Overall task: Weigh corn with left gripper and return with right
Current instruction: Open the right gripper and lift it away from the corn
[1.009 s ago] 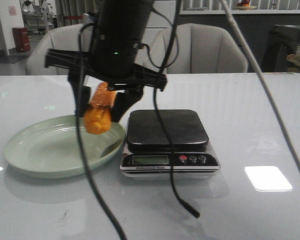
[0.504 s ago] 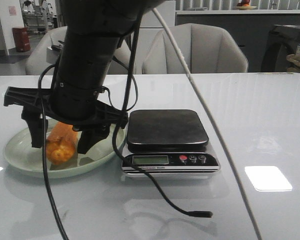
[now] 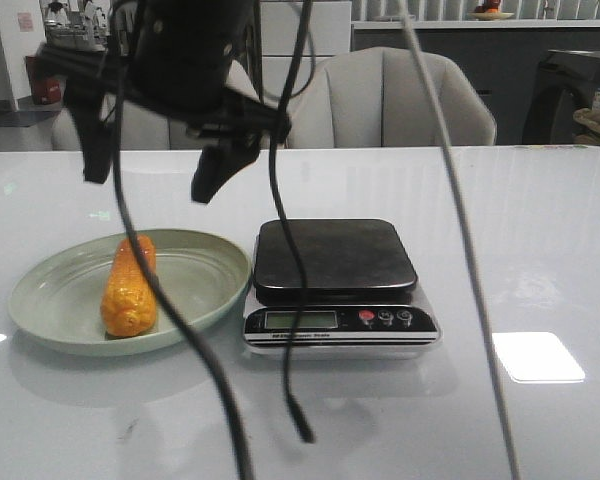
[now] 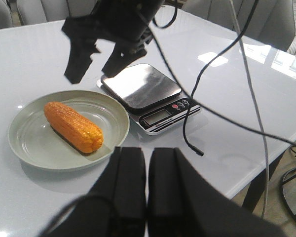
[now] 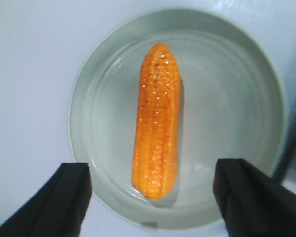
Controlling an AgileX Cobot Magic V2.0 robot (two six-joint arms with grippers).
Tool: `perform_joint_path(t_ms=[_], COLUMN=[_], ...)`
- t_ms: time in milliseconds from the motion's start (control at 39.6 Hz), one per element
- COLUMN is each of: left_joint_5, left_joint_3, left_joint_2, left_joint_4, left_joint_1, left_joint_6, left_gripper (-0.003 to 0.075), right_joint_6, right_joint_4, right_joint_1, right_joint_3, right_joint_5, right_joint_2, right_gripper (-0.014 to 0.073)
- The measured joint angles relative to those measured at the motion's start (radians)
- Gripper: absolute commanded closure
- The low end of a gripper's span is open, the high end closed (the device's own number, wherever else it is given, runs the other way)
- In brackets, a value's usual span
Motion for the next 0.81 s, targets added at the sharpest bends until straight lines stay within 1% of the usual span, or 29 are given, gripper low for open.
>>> perform_joint_path(t_ms=[227,353,504,706,807], left_joint_5=[0.000,0.000,0.000,0.000,0.000], left_joint_3=[0.000,0.000,0.000,0.000,0.000], left_joint_2=[0.000,0.000,0.000,0.000,0.000], left_joint_4=[0.000,0.000,0.000,0.000,0.000], left_joint_1=[0.000,0.000,0.000,0.000,0.000], left_joint_6=[0.000,0.000,0.000,0.000,0.000], left_gripper=[0.0598,0.0598,0.0598,0.0598,0.0598], right_joint_6=[-0.184,-0.273,-0.344,-0.384,-0.399], right_joint_4=[0.000,0.000,0.000,0.000,-0.002], right_joint_1=[-0.106,-0.162,-0.218,-0.282,-0.294], right_joint_3=[0.003,0.058,0.210,0.477,0.610], right_joint_5=[0.194,0.241,0.221,0.122,0.072], right_joint_2=[-0.098,-0.172,-0.307,-0.557,-0.680], right_gripper=[-0.0013,-0.0013,-0.0013,-0.0013,-0.0013])
